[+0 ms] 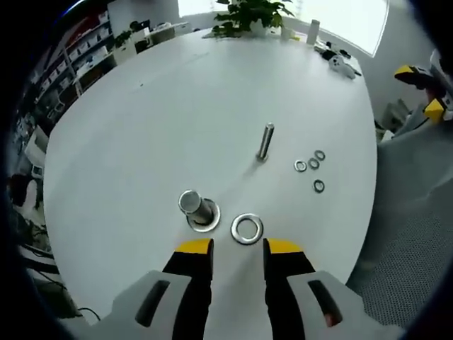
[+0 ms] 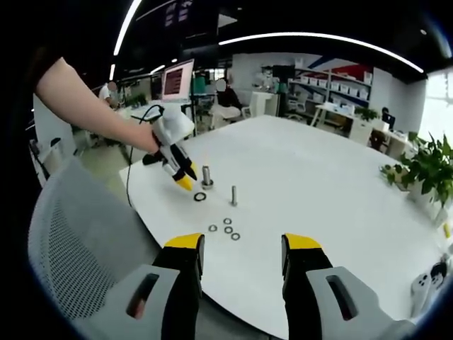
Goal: Place the washer onto the threaded stud by aligning its center hole with the stud, sliding it down to the base, and recovering from edge contact or off-axis alignment until the washer reaches the visible bottom stop.
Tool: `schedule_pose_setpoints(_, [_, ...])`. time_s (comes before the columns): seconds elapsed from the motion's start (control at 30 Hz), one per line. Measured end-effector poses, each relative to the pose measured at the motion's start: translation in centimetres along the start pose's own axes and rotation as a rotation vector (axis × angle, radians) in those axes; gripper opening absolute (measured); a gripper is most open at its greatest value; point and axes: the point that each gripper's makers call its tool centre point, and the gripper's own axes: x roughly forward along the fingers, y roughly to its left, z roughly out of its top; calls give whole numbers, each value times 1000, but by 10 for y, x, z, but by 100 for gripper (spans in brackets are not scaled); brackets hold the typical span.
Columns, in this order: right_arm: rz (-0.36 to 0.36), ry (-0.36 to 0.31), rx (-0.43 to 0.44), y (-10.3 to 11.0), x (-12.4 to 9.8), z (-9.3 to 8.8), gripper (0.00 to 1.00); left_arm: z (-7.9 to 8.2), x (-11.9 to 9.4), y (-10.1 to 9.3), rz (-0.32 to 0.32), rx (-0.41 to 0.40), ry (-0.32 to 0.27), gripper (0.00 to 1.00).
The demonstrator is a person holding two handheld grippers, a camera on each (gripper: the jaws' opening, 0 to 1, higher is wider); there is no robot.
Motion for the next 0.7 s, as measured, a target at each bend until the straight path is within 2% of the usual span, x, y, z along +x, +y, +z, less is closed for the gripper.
schedule_pose_setpoints(0.17, [-1,1,-5,0,0,0,46,-6,6,-6,-10,-1,18,26])
schedule_pose_setpoints(0.4, [-9,-2,5,-3,-1,0,46,-7,15,-7,-16,-43,18,26])
schedule_pose_setpoints(0.5, [-8,1,3,-2,0,-1,46,1,9,3,24,-42,-18,24])
schedule_pose_setpoints(0.57, [-9,2,3,-3,0,-1,46,3,5,8,35,-73,-30,23])
schedule_pose_setpoints(0.7, [-15,1,6,-4,0,0,46,-5,6,19,49,-97,-5,26])
